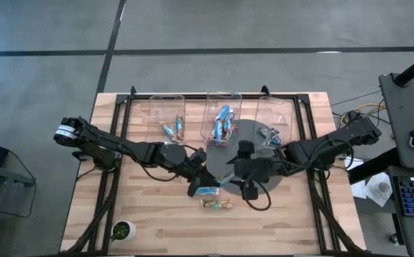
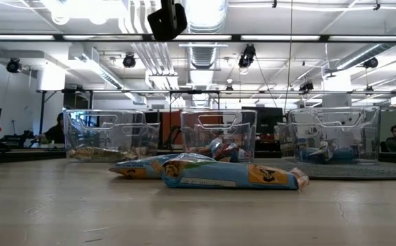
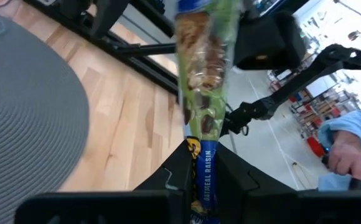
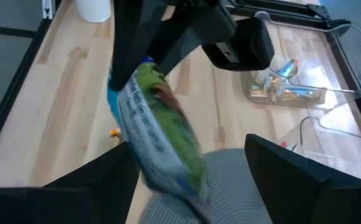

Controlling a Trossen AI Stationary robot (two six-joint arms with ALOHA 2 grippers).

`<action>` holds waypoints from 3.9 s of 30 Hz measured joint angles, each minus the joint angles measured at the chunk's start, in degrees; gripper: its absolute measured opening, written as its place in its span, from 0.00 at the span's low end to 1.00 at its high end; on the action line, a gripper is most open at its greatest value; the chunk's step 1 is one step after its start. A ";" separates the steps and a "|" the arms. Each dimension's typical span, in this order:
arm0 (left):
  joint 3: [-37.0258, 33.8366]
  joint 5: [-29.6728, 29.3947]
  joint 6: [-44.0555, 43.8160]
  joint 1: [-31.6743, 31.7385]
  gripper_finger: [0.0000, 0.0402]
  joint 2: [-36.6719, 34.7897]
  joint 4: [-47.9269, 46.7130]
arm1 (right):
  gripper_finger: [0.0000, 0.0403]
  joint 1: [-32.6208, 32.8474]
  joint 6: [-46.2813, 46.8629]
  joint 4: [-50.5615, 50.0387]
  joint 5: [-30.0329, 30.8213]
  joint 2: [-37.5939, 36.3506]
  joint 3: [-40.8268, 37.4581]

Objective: Pick and place Granola Bars by type
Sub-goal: Put the blue granola bar into the right transparent bin, then put the yellow granola bar into the left transparent bin

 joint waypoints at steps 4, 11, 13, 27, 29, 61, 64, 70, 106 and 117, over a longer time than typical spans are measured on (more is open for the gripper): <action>0.00 -0.05 0.06 0.14 0.06 0.26 -1.54 | 0.62 -0.12 -0.32 -0.02 -0.01 -0.02 0.00; 0.00 -0.20 -0.15 0.48 0.06 0.57 -1.77 | 0.53 -0.23 -0.83 -0.09 -0.16 0.00 0.00; 0.00 -0.12 -0.53 0.54 0.06 0.57 -1.97 | 0.52 -0.23 -0.97 -0.11 -0.14 0.02 0.00; 0.00 -2.91 -0.57 0.57 0.07 0.55 -2.21 | 0.53 -0.88 -1.39 -0.47 0.20 0.00 0.00; 0.00 -4.25 -0.62 0.57 0.09 0.55 -2.24 | 0.49 -0.91 -1.39 -0.88 0.26 0.00 0.00; 0.00 -11.78 -2.58 0.16 0.26 -5.11 -18.71 | 0.08 -0.86 5.95 -12.63 6.51 -0.86 0.04; 0.00 -14.33 -3.17 0.09 0.26 -6.27 -21.99 | 0.08 -0.86 12.56 -19.88 13.19 -1.84 0.07; 0.00 -14.89 -3.30 -0.02 0.26 -5.80 -23.06 | 0.08 -2.67 37.82 -42.88 23.85 -4.69 0.04; 0.00 -18.90 -5.92 -1.79 0.26 -4.65 -22.94 | 0.10 -40.71 22.71 -23.55 13.48 -14.12 -26.42; -2.62 -20.70 -10.71 -1.79 0.26 -4.55 -22.99 | 0.43 -40.38 22.72 -23.67 11.99 -14.25 -26.40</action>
